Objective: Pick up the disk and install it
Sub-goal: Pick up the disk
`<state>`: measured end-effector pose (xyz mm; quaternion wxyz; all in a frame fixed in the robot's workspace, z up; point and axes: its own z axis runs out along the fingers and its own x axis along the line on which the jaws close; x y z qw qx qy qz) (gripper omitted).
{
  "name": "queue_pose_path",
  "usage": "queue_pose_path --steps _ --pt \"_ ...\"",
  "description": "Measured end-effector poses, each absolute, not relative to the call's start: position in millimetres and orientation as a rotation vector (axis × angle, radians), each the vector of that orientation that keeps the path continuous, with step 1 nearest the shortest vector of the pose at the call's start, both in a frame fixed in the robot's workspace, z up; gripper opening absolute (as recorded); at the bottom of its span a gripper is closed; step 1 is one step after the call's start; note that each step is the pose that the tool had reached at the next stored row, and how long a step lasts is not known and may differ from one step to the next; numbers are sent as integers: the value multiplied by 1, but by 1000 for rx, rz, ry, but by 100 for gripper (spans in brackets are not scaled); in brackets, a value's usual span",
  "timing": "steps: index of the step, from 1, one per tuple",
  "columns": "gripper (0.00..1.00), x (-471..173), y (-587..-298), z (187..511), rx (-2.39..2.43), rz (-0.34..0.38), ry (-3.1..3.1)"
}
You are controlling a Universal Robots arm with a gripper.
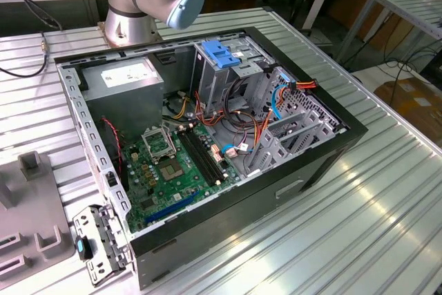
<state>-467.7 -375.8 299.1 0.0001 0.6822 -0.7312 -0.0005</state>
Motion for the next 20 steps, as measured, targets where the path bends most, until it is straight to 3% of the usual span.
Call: queue_pose_path --steps 20 --pt "43 -467 -371 298 2141 2 -2295"
